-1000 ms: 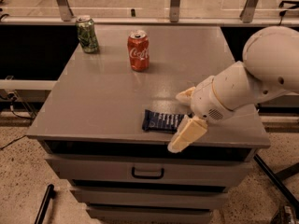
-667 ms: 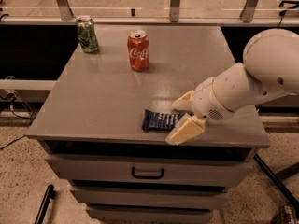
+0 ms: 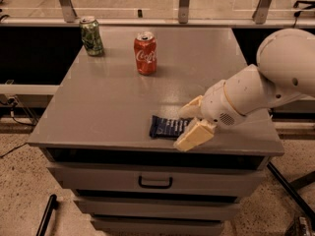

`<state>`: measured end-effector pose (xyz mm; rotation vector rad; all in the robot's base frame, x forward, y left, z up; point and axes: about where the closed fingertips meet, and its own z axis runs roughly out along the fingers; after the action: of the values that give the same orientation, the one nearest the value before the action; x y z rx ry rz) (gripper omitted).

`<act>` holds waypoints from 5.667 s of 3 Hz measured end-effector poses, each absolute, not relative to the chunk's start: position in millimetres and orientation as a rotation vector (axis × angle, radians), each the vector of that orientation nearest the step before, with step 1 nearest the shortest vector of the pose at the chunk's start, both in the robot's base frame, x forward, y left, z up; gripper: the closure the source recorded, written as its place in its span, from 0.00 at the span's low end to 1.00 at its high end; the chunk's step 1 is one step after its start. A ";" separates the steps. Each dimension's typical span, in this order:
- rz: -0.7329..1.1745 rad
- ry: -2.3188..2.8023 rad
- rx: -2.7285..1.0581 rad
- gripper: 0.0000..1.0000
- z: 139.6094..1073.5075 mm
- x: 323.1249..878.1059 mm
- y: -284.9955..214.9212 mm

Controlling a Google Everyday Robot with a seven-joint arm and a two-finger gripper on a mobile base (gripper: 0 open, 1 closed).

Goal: Move rxbar blueberry near coke can

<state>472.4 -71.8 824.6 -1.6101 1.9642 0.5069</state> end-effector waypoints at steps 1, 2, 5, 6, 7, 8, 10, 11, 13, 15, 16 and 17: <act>0.507 1.964 -1.610 1.00 827.5 472.4 -71.8; 0.507 1.964 -1.610 1.00 828.7 472.3 -71.6; 0.454 1.975 -1.530 1.00 856.6 518.9 -86.5; 0.396 1.964 -1.466 1.00 878.4 550.8 -105.2; 0.378 1.944 -1.398 1.00 890.2 592.3 -123.0; 0.435 1.909 -1.351 1.00 879.7 647.6 -128.6; 0.506 1.893 -1.375 1.00 850.6 692.5 -125.6; 0.511 1.893 -1.378 0.84 848.6 692.7 -123.0; 0.522 1.892 -1.386 0.38 844.6 693.2 -117.8; 0.533 1.892 -1.393 0.00 840.4 693.7 -112.2; 0.551 1.886 -1.404 0.00 840.5 694.1 -113.0; 0.544 1.888 -1.385 0.00 856.5 690.5 -140.5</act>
Offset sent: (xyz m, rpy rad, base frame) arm -0.0033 0.0148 0.0149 0.0717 0.0321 0.0425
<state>690.5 -140.5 856.5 -1.3853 1.8884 0.5436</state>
